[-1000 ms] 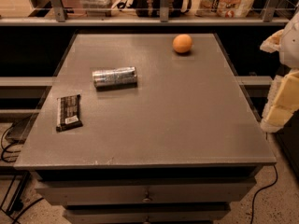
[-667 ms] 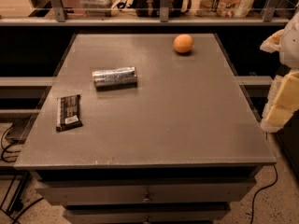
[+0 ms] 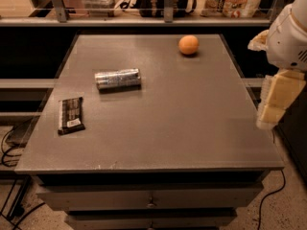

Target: Place redbull can upright

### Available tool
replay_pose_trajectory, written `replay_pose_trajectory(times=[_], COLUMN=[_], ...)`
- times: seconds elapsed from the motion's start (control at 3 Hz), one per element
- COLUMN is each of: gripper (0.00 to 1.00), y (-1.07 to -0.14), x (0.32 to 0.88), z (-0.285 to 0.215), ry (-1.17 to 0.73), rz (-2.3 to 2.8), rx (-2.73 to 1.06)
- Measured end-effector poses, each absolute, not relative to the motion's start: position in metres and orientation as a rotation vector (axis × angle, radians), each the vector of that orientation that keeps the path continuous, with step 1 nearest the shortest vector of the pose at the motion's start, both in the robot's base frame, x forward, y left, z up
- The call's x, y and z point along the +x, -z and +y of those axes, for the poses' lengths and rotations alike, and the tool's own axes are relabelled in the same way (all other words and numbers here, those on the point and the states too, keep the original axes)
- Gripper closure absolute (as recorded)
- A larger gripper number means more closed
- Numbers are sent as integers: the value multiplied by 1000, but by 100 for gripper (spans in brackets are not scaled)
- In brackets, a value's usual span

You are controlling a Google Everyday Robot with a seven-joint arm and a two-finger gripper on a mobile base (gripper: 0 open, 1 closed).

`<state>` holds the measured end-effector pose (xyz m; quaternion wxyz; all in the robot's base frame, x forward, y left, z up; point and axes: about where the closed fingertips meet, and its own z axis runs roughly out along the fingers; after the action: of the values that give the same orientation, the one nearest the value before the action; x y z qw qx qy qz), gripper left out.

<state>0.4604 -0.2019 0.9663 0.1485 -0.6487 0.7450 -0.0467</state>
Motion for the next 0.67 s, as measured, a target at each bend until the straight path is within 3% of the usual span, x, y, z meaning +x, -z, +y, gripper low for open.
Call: replay_pose_trajectory(times=[0.67], gripper=[0], y=[-944], x=[504], z=[-135], ry=[206], rz=[1889], rx=[-2155])
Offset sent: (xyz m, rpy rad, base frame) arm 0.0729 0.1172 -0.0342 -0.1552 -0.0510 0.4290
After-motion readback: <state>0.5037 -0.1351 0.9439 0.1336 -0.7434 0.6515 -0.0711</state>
